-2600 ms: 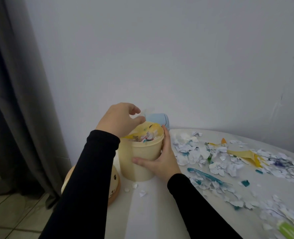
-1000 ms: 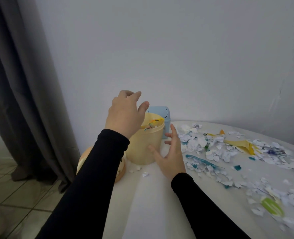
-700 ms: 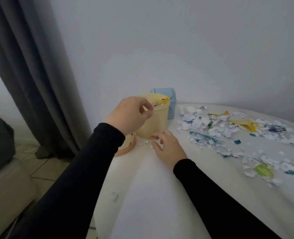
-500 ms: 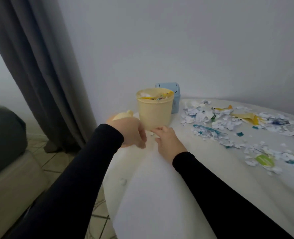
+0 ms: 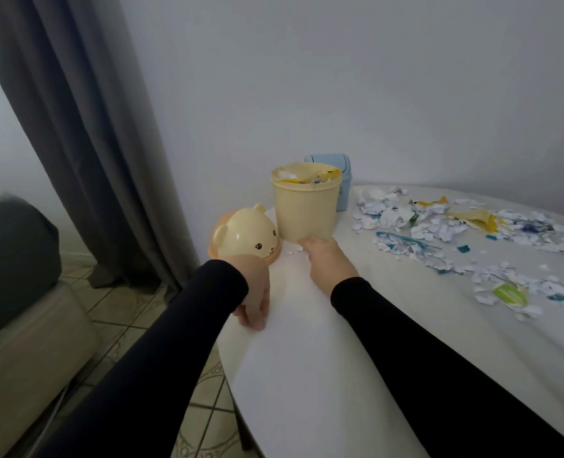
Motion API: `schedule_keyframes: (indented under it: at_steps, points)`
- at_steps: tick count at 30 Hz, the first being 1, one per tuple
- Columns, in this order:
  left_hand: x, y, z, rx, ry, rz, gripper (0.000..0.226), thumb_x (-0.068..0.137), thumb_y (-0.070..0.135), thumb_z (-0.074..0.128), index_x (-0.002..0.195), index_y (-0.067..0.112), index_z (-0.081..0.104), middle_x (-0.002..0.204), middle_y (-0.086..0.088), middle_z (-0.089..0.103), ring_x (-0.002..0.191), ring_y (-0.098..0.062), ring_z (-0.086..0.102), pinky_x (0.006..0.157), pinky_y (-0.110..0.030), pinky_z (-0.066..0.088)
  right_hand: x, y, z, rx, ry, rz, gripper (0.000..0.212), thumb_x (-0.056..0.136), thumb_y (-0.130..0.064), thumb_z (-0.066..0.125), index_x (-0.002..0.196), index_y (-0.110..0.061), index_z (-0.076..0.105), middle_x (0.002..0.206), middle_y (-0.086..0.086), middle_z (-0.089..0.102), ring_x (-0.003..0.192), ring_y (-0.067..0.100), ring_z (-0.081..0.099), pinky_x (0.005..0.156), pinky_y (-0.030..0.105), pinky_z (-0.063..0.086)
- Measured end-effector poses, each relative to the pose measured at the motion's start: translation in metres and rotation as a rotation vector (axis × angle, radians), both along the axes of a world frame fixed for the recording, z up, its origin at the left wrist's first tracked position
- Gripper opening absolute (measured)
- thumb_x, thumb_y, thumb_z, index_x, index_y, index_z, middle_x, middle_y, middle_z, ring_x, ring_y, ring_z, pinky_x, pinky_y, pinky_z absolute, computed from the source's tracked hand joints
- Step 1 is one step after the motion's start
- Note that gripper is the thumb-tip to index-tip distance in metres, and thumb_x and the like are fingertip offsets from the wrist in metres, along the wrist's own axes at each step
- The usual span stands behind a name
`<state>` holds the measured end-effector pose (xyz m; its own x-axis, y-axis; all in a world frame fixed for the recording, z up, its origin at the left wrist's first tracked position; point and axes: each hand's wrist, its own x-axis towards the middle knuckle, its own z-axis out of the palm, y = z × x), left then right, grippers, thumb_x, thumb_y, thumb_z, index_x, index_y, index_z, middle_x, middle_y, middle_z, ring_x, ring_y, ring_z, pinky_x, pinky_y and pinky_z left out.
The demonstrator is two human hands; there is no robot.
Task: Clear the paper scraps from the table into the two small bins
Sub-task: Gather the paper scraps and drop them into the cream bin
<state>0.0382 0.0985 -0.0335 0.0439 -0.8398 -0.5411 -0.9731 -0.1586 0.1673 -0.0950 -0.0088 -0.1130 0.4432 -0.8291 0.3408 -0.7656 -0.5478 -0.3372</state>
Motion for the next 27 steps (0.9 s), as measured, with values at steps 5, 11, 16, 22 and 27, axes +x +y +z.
schedule_keyframes:
  at_steps: [5,11,16,22,27]
  points:
    - [-0.005,-0.019,-0.017,-0.315,0.146,0.097,0.014,0.077,0.02,0.076,0.088,0.02,0.067,0.063,0.003,0.061,0.072,-0.013,0.061,0.081,-0.028,0.052,0.007,-0.001,0.002,0.03,0.047,0.019,0.056,0.083,0.011,0.029,0.126,-0.013,0.058,0.117,0.012,0.058,0.11,0.033,0.05,0.094,0.033,0.044]
    - [-0.018,-0.049,-0.034,-0.551,0.088,0.203,0.035,0.089,0.023,0.062,0.123,0.019,0.058,0.12,-0.004,0.057,0.111,-0.023,0.056,0.094,-0.028,0.044,0.0,-0.002,0.002,0.116,-0.001,-0.048,0.043,0.092,0.004,0.039,0.126,-0.012,0.061,0.122,0.012,0.057,0.114,0.026,0.054,0.097,0.028,0.041]
    - [-0.04,-0.063,-0.048,-0.73,-0.118,0.205,0.022,0.097,0.005,0.041,0.112,0.003,0.056,0.116,-0.013,0.06,0.103,-0.024,0.061,0.081,-0.028,0.048,-0.011,-0.001,0.001,0.099,-0.085,-0.081,0.03,0.095,-0.009,0.049,0.119,-0.015,0.066,0.119,0.008,0.063,0.111,0.022,0.057,0.097,0.027,0.042]
    - [-0.058,-0.072,-0.047,-0.748,-0.149,0.207,0.03,0.095,-0.001,0.034,0.113,0.002,0.058,0.119,-0.015,0.06,0.109,-0.025,0.06,0.084,-0.029,0.049,-0.023,0.005,0.004,0.135,-0.175,-0.129,0.028,0.094,-0.011,0.052,0.117,-0.014,0.067,0.12,0.007,0.063,0.112,0.019,0.058,0.097,0.024,0.041]
    - [-0.06,-0.072,-0.041,-0.734,-0.126,0.193,0.03,0.096,-0.001,0.035,0.116,0.002,0.057,0.121,-0.015,0.058,0.111,-0.027,0.059,0.087,-0.031,0.048,-0.03,0.007,0.009,0.162,-0.309,-0.14,0.028,0.091,-0.006,0.052,0.113,-0.013,0.068,0.108,0.006,0.067,0.1,0.017,0.061,0.089,0.021,0.042]
